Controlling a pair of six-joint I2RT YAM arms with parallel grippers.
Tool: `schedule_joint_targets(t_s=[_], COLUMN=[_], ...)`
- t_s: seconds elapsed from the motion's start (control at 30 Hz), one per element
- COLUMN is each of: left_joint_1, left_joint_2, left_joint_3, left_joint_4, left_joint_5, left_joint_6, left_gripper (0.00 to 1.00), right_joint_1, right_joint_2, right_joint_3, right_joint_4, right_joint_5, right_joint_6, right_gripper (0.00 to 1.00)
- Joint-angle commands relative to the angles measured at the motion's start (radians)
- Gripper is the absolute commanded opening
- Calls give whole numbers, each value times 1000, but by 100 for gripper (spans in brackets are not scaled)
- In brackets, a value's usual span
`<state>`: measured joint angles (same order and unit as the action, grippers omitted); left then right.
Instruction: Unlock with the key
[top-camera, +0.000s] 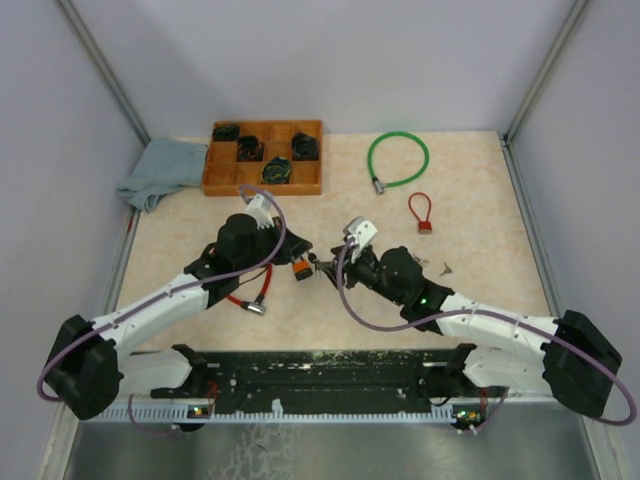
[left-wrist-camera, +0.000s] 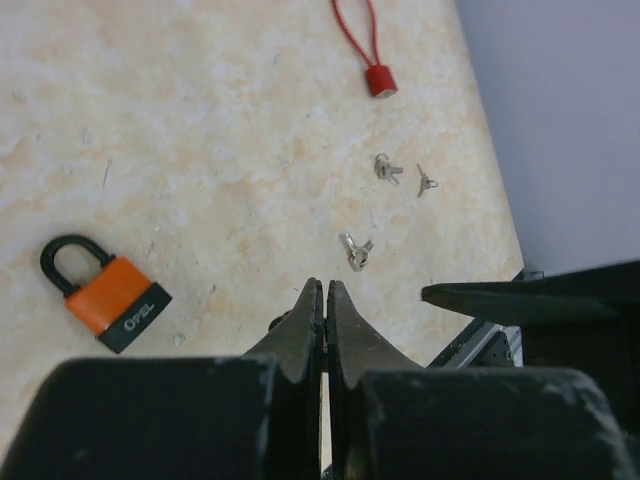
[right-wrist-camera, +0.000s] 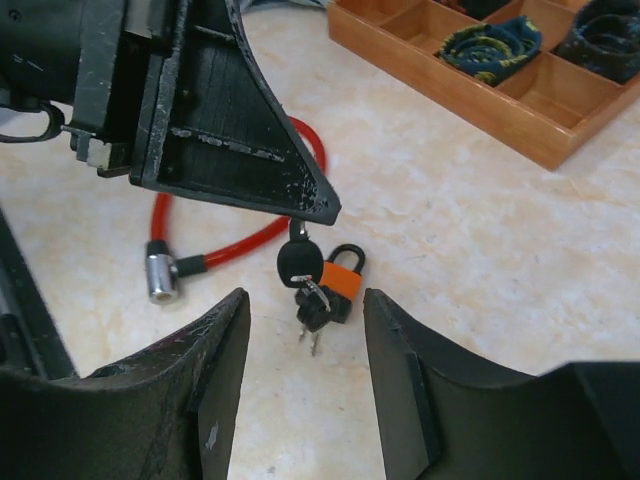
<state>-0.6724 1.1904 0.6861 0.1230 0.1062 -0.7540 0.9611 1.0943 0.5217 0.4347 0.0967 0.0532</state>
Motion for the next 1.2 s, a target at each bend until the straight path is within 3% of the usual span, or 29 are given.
schedule_joint_targets(t_s=[0.0, 0.23, 0.4, 0.67, 1.17], left_joint_1=[-3, -3, -3, -3, -4], left_joint_2=[-63, -113, -180, -219, -178], left_joint_3=[-18, -52, -130, -181, -213], left_joint_4=[185, 296, 454, 584, 753], left_joint_5=[89, 265, 346, 432, 501], left_joint_6=[207, 363, 377, 331, 222], left_gripper=[0, 0, 0, 0, 0], right_joint_1=[-123, -307, -357, -361, -361], right_joint_2=[-42, 4, 63, 142, 214], right_joint_3=[-33, -103, -110, -96, -89], right_joint_4=[118, 437, 644, 802, 990], right_joint_5=[-324, -665, -780, -860, -918], right_joint_6=[183, 446, 571, 648, 740], right_gripper=[49, 49, 49, 46, 20])
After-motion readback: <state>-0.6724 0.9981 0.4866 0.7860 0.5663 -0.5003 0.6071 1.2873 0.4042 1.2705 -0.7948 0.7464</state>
